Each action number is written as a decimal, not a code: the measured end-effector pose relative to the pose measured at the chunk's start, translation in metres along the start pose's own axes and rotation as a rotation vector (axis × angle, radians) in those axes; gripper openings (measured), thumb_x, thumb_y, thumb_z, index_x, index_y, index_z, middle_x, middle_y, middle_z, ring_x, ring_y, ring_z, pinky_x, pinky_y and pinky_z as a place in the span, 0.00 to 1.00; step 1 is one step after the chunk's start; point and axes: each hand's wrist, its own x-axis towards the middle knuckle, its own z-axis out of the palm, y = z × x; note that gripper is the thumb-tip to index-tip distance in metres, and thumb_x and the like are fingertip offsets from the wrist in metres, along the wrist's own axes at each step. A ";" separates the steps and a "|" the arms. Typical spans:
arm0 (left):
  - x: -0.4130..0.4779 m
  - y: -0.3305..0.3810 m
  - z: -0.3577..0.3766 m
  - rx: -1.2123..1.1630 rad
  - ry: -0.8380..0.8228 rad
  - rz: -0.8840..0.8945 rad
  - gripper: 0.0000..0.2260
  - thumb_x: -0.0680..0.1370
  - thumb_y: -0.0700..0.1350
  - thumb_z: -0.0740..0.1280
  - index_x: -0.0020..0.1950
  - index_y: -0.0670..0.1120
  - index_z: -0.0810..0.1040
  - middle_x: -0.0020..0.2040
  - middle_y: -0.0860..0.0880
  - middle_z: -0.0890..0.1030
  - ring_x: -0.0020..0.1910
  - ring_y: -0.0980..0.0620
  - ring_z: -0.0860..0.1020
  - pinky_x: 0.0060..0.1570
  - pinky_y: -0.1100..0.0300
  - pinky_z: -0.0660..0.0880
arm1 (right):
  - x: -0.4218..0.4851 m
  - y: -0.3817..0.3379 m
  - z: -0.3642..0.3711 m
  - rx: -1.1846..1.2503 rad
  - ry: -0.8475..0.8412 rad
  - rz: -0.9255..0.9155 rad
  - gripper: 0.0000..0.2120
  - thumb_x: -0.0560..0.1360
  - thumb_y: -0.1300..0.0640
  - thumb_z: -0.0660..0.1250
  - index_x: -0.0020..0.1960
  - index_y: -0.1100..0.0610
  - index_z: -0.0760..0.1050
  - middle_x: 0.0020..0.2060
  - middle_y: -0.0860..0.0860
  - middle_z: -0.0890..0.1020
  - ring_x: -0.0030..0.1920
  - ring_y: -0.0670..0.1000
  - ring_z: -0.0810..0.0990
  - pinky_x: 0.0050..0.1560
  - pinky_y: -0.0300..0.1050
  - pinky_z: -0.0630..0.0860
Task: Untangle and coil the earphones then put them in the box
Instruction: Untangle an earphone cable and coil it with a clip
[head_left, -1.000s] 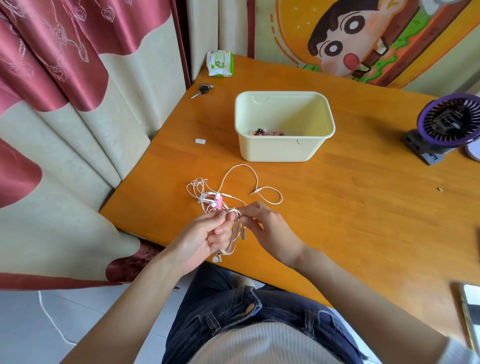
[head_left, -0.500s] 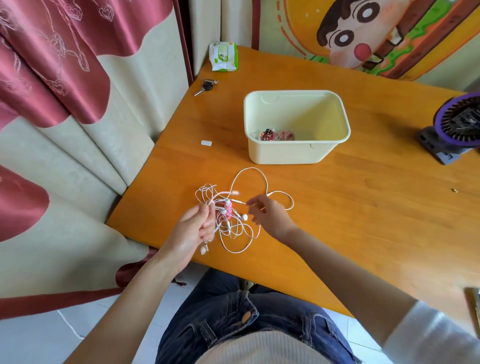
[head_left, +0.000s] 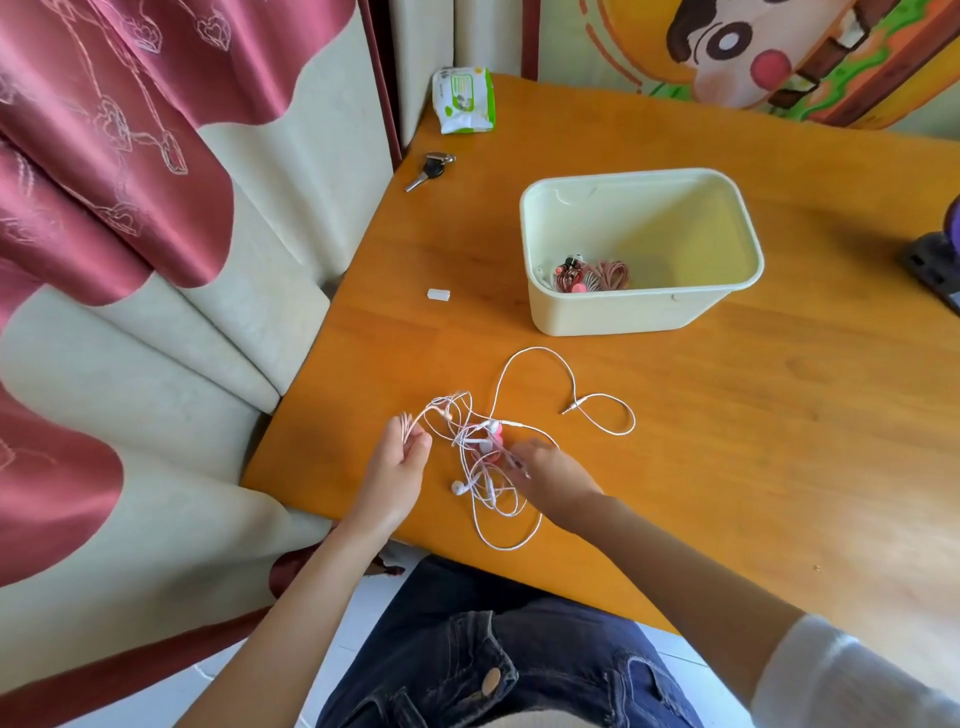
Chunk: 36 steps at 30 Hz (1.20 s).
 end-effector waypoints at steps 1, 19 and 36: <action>0.002 -0.002 0.001 -0.002 0.002 -0.001 0.04 0.82 0.44 0.55 0.50 0.45 0.66 0.38 0.54 0.67 0.36 0.59 0.68 0.35 0.67 0.64 | 0.000 0.004 -0.002 0.042 0.046 -0.016 0.12 0.80 0.51 0.59 0.49 0.59 0.75 0.46 0.54 0.75 0.45 0.57 0.78 0.43 0.49 0.73; 0.030 -0.028 0.014 -0.001 0.048 0.009 0.04 0.80 0.40 0.60 0.48 0.48 0.71 0.37 0.55 0.73 0.36 0.59 0.72 0.36 0.65 0.66 | -0.006 -0.033 -0.003 -0.036 0.061 -0.512 0.19 0.70 0.66 0.61 0.59 0.56 0.75 0.57 0.52 0.77 0.58 0.51 0.73 0.57 0.45 0.71; 0.039 -0.030 0.021 0.002 0.060 -0.057 0.03 0.80 0.39 0.60 0.51 0.44 0.72 0.34 0.50 0.68 0.33 0.53 0.67 0.32 0.63 0.64 | 0.016 -0.013 0.009 -0.425 0.089 -0.435 0.09 0.72 0.67 0.65 0.52 0.62 0.74 0.52 0.59 0.77 0.43 0.58 0.81 0.34 0.47 0.77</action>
